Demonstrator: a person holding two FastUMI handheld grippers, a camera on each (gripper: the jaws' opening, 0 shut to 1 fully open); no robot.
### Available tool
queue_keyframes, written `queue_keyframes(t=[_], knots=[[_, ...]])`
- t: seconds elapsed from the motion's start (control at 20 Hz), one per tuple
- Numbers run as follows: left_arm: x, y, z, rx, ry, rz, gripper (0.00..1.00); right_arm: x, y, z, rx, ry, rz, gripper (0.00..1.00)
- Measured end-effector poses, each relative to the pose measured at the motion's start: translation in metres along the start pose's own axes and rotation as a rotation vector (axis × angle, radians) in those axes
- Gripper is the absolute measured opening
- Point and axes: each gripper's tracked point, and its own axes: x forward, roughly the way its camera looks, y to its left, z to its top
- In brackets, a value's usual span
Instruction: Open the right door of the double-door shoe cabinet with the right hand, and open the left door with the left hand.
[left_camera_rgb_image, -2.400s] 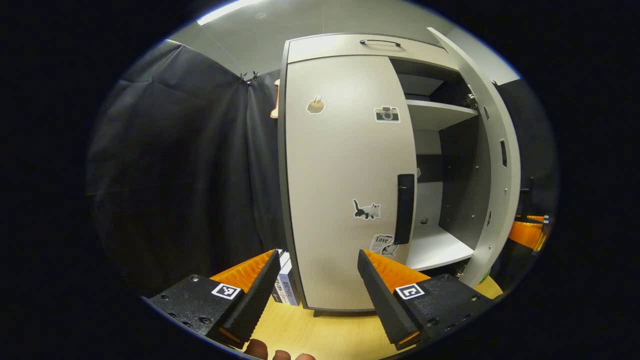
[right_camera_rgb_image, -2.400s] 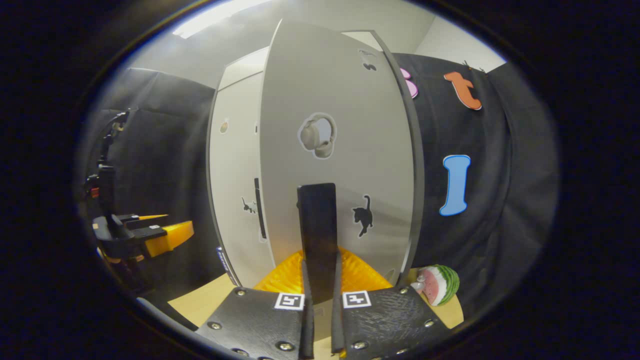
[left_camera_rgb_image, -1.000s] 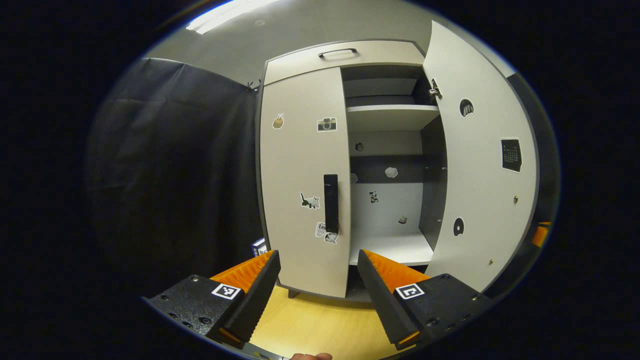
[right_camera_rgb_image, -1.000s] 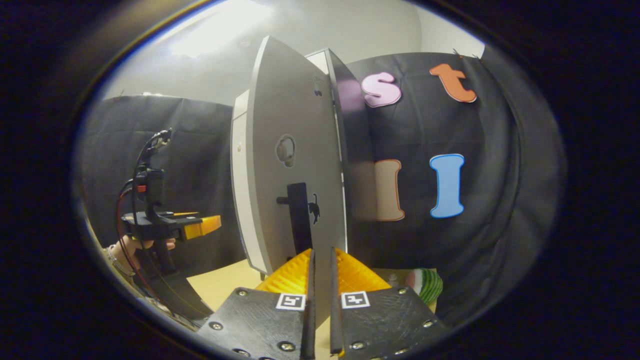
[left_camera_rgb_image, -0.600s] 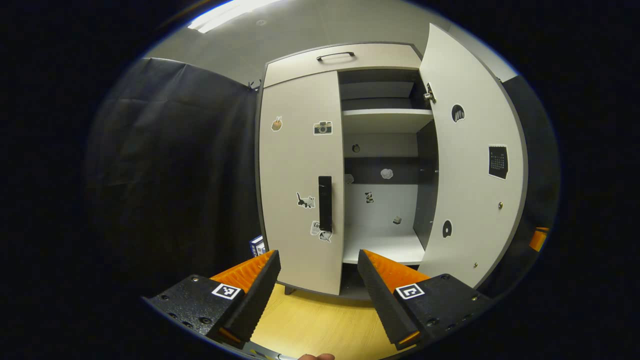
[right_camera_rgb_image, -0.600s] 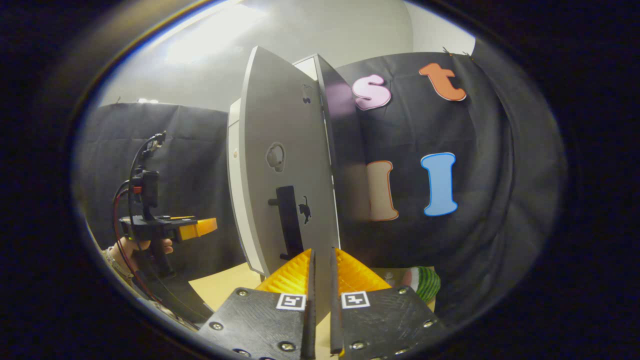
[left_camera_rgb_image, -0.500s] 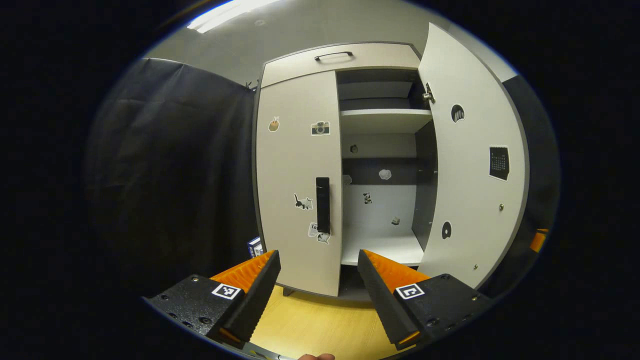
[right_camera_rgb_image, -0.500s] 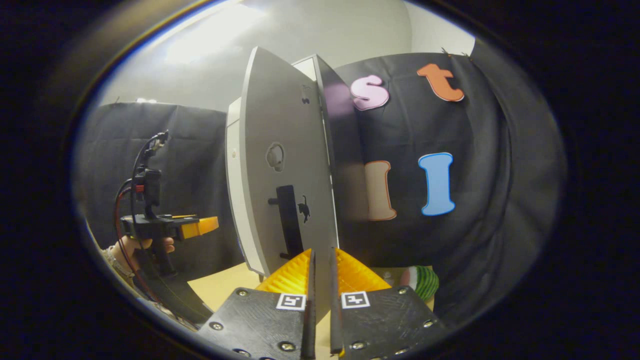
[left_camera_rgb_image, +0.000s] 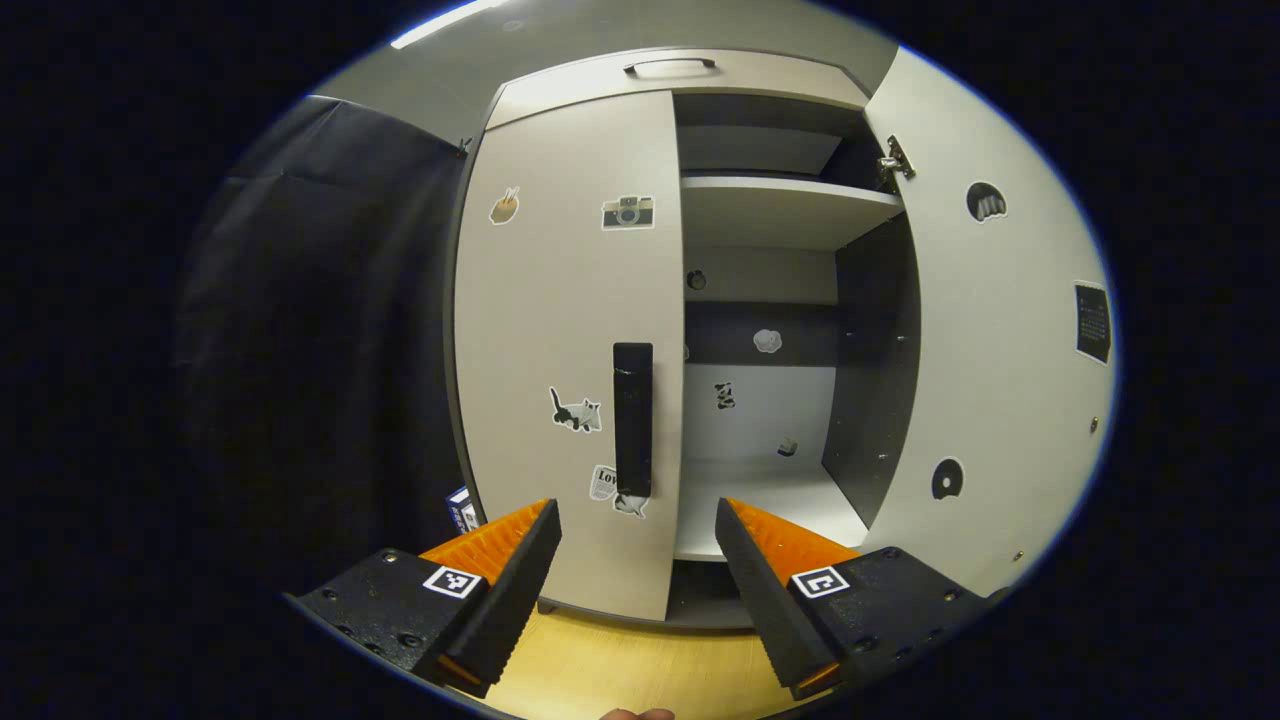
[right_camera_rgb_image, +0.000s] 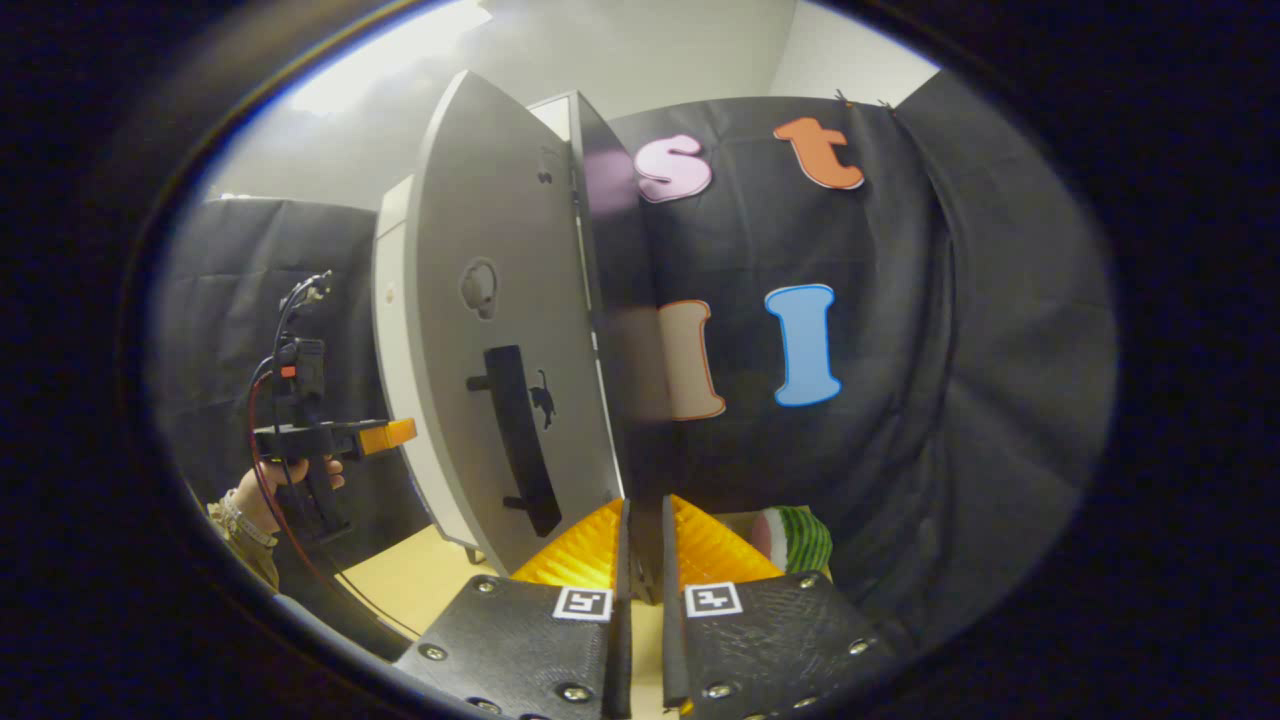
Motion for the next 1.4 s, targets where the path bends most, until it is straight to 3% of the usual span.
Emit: queue_keyframes(t=[0.3, 0.35, 0.4, 0.45, 0.5, 0.6, 0.65, 0.7, 0.75, 0.9, 1.05, 1.15, 1.2, 1.4], knots=[[0.062, 0.016, 0.0, -0.001, 0.019, -0.078, 0.97, 0.026, 0.012, 0.003, 0.046, -0.021, -0.135, 0.26], [0.068, 0.016, 0.001, 0.002, 0.018, -0.091, 0.97, 0.03, 0.015, 0.002, 0.05, -0.021, -0.153, 0.36], [0.074, 0.015, 0.001, 0.004, 0.013, -0.105, 0.97, 0.031, 0.017, 0.001, 0.055, -0.02, -0.169, 0.26], [0.08, 0.014, 0.002, 0.006, 0.007, -0.117, 0.97, 0.033, 0.019, -0.001, 0.059, -0.015, -0.185, 0.26], [0.085, 0.014, 0.003, 0.008, 0.0, -0.129, 0.97, 0.033, 0.022, -0.003, 0.064, -0.009, -0.198, 0.36], [0.093, 0.011, 0.002, 0.017, 0.001, -0.157, 0.97, 0.032, 0.023, -0.006, 0.064, -0.001, -0.228, 0.36], [0.096, 0.01, 0.001, 0.022, 0.003, -0.166, 0.96, 0.031, 0.022, -0.006, 0.062, -0.001, -0.242, 0.26], [0.1, 0.01, 0.001, 0.022, 0.002, -0.171, 0.95, 0.031, 0.024, -0.007, 0.062, 0.001, -0.253, 0.36], [0.102, 0.008, 0.002, 0.02, -0.004, -0.181, 0.91, 0.029, 0.025, -0.007, 0.063, 0.002, -0.262, 0.36], [0.109, 0.004, 0.003, 0.028, -0.013, -0.203, 0.66, 0.027, 0.025, -0.009, 0.061, 0.007, -0.288, 0.36], [0.113, -0.007, 0.001, 0.024, -0.011, -0.238, 0.53, 0.022, 0.023, -0.009, 0.064, 0.008, -0.304, 0.36], [0.112, -0.005, 0.002, 0.046, -0.011, -0.219, 0.32, 0.023, 0.022, -0.009, 0.07, 0.006, -0.307, 0.36], [0.112, -0.005, 0.002, 0.047, -0.013, -0.216, 0.36, 0.022, 0.022, -0.01, 0.072, 0.006, -0.307, 0.36], [0.109, -0.003, -0.001, 0.026, 0.007, -0.216, 0.25, 0.021, 0.021, -0.013, 0.067, 0.018, -0.301, 0.36]])
